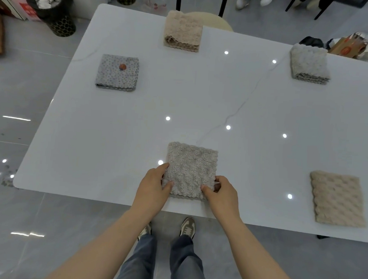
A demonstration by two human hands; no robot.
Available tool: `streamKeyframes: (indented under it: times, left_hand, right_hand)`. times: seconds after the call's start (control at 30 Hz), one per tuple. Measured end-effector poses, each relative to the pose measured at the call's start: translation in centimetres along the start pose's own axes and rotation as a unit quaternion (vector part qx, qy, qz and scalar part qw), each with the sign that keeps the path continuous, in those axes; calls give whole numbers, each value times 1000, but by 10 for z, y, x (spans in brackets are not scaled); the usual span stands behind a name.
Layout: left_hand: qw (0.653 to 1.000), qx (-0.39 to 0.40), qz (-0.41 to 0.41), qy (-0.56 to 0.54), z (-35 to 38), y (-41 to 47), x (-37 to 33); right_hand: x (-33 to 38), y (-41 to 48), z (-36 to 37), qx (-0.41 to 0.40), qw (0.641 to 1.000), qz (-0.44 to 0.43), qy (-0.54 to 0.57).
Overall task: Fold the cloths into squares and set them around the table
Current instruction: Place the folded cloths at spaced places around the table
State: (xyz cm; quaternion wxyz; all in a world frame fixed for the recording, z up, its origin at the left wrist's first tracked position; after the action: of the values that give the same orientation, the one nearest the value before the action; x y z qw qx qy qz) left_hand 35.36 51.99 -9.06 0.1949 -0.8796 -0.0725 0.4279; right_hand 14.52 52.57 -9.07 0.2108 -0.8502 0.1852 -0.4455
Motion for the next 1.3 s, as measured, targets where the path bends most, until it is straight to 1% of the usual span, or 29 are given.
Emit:
streamKeyframes:
  times: [0.17,0.57,1.3]
  left_hand:
    - [1000,-8,-9,-3,0,2,4]
    - [1000,-18,0,6,-1,3,0]
    - [1000,-8,-11,10,3,-9,4]
  right_hand:
    - [1,0,1,2,1000,-6,15]
    - [0,3,2,-3,1000,-9,16]
    - [0,-7,5,13,1000,-16,1]
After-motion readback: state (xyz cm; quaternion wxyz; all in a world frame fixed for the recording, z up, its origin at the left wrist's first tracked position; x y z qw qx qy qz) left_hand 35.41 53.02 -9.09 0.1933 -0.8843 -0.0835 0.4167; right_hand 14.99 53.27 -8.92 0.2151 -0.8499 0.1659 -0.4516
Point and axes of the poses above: each hand's wrist, its own y-axis towards the middle knuckle, its own z-axis out of the palm, x = y × z, the point moved 9 cm from there along y, towards the middle knuckle, and after that the axes turned 6 degrees about x, right-handed, at the moved point
